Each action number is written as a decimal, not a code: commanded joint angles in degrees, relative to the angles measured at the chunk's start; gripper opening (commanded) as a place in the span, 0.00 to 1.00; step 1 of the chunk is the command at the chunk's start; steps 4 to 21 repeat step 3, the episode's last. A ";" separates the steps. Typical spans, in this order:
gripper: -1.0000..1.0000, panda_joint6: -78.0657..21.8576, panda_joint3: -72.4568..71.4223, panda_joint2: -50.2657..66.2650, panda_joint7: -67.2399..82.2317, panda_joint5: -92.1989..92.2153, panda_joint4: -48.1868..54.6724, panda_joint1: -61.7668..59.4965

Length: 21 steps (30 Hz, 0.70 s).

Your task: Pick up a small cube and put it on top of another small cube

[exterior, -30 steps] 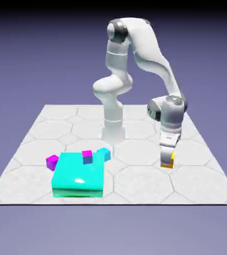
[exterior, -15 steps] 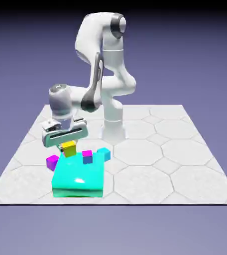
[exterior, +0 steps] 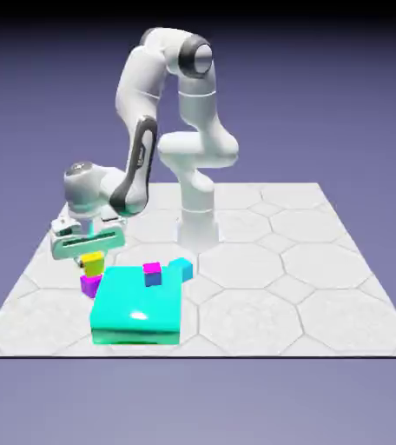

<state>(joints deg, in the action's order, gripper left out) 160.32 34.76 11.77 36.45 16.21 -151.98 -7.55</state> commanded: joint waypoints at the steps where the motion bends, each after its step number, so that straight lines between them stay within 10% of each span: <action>1: 1.00 0.06 0.00 0.00 0.00 0.00 0.00 0.00; 21: 1.00 -1.07 1.58 -1.58 -1.78 -2.49 -0.04 1.13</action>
